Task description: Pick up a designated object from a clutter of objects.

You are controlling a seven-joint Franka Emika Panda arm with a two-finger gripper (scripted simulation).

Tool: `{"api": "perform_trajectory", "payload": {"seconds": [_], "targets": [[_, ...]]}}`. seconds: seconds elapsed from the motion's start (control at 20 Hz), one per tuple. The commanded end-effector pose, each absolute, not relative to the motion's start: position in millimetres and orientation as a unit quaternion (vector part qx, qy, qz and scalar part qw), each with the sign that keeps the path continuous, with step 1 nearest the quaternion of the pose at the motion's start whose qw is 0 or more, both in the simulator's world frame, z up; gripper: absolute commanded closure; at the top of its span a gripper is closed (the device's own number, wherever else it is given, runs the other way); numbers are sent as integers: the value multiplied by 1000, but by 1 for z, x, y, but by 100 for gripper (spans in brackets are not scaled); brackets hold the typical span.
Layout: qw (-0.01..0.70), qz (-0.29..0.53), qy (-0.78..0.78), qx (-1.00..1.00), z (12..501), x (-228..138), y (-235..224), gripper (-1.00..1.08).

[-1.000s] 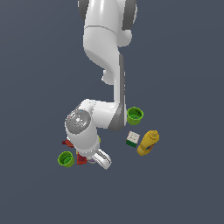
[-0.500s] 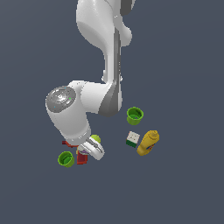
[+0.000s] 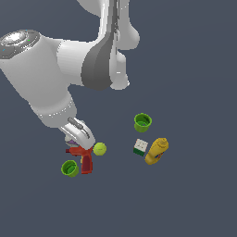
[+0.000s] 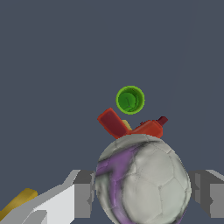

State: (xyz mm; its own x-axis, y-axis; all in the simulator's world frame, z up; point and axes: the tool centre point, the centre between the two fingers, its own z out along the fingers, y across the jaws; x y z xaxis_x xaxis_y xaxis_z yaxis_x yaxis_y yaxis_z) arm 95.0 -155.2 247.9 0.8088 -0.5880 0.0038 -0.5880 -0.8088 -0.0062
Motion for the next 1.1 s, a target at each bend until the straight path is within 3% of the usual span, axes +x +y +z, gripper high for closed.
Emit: {"api": "perform_trajectory", "payload": {"seconds": [0.0, 0.55, 1.05], "targets": [[2, -3, 309, -951, 277, 90, -165, 108], [1, -1, 309, -951, 391, 72, -203, 108], [0, 0, 309, -951, 442, 67, -221, 108]]}}
